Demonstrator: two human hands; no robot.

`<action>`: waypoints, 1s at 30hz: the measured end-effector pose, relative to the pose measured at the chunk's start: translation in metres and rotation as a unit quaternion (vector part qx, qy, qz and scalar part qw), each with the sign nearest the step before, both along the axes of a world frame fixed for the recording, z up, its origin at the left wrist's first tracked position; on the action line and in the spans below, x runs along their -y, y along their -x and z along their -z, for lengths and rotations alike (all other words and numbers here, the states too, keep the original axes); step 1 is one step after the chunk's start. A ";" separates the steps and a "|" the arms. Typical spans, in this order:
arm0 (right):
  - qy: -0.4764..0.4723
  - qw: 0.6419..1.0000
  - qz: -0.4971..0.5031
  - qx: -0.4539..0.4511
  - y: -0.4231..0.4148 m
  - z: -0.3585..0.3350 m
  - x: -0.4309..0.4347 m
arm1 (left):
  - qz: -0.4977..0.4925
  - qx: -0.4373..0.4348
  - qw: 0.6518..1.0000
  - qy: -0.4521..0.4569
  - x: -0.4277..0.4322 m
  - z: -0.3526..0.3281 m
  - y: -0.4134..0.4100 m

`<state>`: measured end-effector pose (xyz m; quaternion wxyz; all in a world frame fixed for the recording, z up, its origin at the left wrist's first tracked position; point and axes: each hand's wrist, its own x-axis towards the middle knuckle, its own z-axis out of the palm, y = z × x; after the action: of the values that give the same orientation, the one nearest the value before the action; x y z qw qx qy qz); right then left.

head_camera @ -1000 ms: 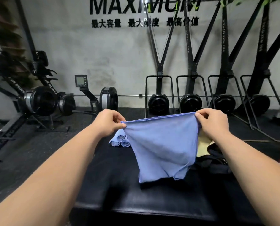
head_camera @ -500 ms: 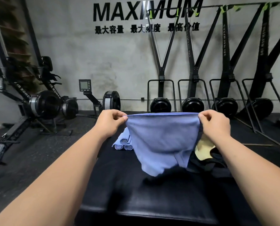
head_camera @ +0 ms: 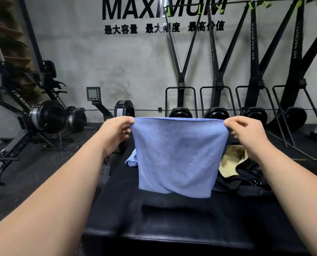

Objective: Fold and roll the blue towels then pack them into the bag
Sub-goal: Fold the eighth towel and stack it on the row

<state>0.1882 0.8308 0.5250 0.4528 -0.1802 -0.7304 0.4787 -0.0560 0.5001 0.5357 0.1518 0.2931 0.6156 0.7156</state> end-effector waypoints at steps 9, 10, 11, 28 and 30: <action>0.084 0.996 0.010 0.034 0.011 0.032 0.003 | 0.004 0.012 0.994 0.106 -0.012 0.037 0.016; 0.047 0.994 0.026 0.091 0.013 0.050 -0.001 | -0.030 -0.014 0.984 0.174 -0.014 0.057 0.023; 0.004 0.987 0.034 0.158 0.016 0.069 -0.007 | -0.061 -0.034 0.969 0.239 -0.016 0.078 0.027; 0.085 0.968 0.031 0.234 0.092 0.209 -0.025 | -0.139 0.022 0.966 0.215 -0.085 0.207 0.043; 0.008 0.943 0.005 0.331 0.093 0.222 -0.021 | -0.069 -0.072 0.935 0.339 -0.086 0.222 0.040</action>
<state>0.0948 0.8516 0.3032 0.1863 -0.3363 -0.8341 0.3956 -0.0960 0.5865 0.3140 0.1476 0.2320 0.8497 0.4499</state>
